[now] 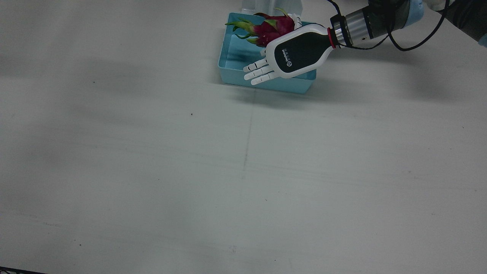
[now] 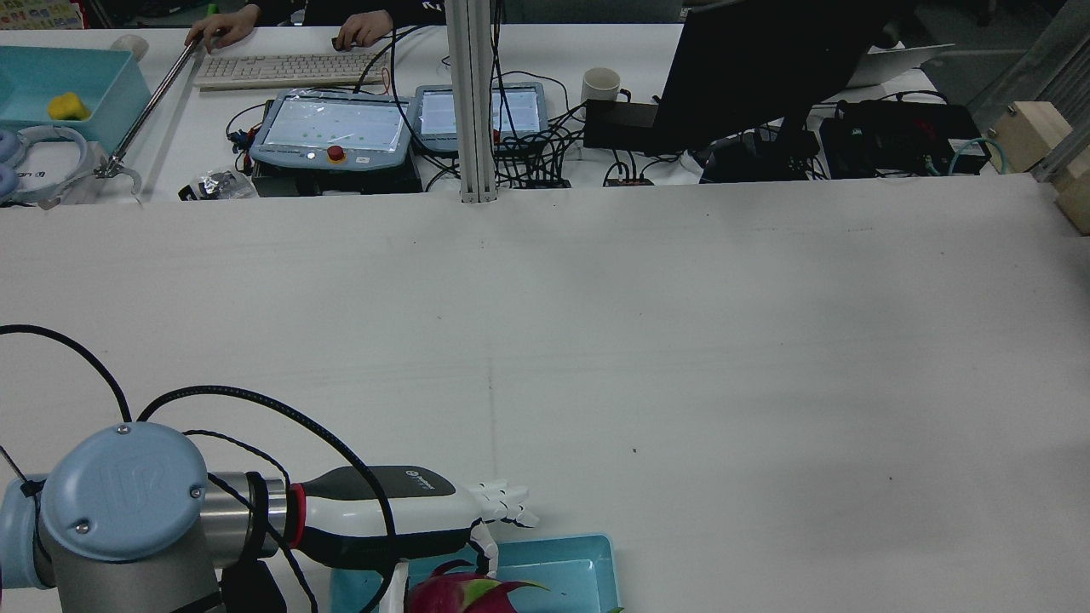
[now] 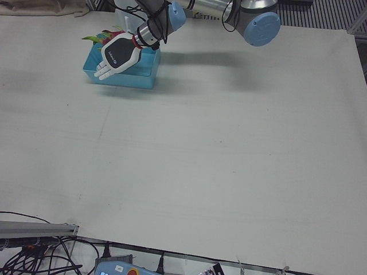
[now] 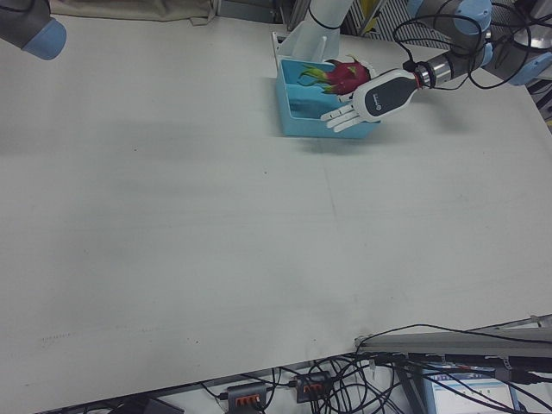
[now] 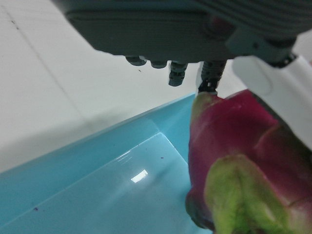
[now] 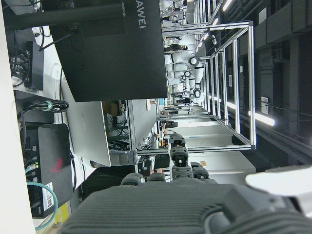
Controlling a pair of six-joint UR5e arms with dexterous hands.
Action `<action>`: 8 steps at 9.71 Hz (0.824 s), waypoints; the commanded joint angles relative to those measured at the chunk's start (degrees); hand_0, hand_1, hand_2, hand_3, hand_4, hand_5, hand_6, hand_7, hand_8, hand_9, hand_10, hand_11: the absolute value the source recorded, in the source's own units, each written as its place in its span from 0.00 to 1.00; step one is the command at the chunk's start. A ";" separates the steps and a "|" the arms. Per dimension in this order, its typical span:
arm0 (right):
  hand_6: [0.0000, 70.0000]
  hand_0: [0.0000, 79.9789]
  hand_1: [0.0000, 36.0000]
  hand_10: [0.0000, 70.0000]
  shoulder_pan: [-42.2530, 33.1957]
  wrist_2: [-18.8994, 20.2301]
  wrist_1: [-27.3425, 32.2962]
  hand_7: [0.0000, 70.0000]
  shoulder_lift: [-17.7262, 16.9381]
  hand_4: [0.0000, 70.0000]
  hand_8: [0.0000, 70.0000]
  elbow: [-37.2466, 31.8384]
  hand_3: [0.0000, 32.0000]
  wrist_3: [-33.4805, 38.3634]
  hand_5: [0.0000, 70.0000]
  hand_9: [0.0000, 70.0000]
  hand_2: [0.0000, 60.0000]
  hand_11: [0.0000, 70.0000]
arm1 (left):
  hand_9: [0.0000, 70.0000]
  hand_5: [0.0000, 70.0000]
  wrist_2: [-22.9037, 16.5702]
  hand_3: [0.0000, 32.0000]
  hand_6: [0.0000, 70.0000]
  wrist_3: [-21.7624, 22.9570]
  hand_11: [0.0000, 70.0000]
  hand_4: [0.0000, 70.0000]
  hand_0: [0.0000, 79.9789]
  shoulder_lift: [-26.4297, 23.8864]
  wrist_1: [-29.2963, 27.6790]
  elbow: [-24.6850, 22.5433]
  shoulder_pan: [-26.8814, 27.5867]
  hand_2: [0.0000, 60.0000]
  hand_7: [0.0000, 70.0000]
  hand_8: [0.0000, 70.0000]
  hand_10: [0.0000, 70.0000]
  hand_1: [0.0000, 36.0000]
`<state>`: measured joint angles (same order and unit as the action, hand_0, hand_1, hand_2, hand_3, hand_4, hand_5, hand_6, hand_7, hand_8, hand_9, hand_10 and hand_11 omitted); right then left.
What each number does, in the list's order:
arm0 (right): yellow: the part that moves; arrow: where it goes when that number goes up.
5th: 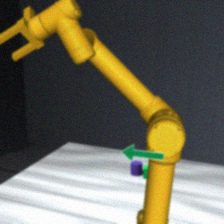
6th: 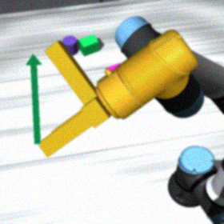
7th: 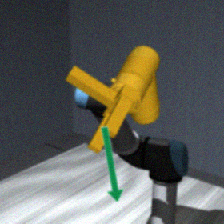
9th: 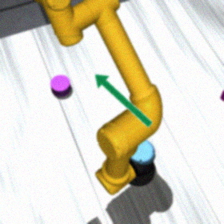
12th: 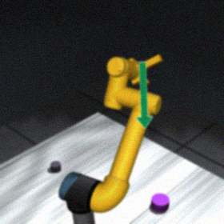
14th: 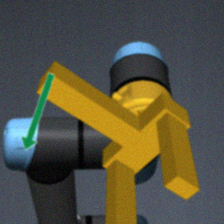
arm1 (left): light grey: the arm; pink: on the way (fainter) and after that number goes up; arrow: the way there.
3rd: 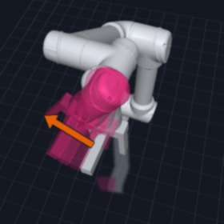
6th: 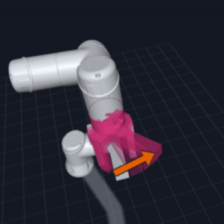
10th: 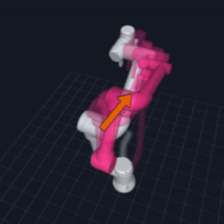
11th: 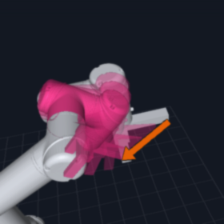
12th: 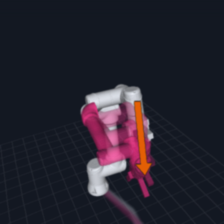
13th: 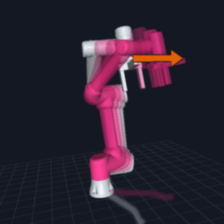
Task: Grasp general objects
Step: 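Lower the dragon fruit into the blue tray with the left hand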
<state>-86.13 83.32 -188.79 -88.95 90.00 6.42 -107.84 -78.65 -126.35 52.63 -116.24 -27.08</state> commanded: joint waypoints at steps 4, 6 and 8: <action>0.00 0.00 0.00 0.00 0.00 0.00 0.00 0.00 0.00 0.00 0.00 0.00 0.00 0.00 0.00 0.00 0.00 0.00 | 0.00 0.00 0.79 0.99 0.00 -0.80 0.00 0.00 0.59 1.54 0.37 -3.12 -0.07 0.00 0.03 0.00 0.00 0.10; 0.00 0.00 0.00 0.00 0.00 0.09 0.00 0.00 0.00 0.00 0.00 -0.09 0.00 0.00 0.00 0.00 0.00 0.00 | 0.00 0.00 0.79 1.00 0.00 -0.80 0.00 0.00 0.59 0.84 0.37 -3.12 -0.60 0.00 0.04 0.00 0.00 0.08; 0.00 0.00 0.00 0.00 0.00 0.00 0.00 0.00 0.00 0.00 0.00 0.00 0.00 -0.09 0.00 0.00 0.00 0.00 | 0.00 0.00 0.70 0.94 0.00 0.07 0.00 0.00 0.59 0.31 0.20 -2.07 -2.26 0.00 0.04 0.00 0.00 0.06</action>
<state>-86.13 83.37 -188.79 -88.95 89.98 6.42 -107.09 -79.40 -125.33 52.96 -119.17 -27.58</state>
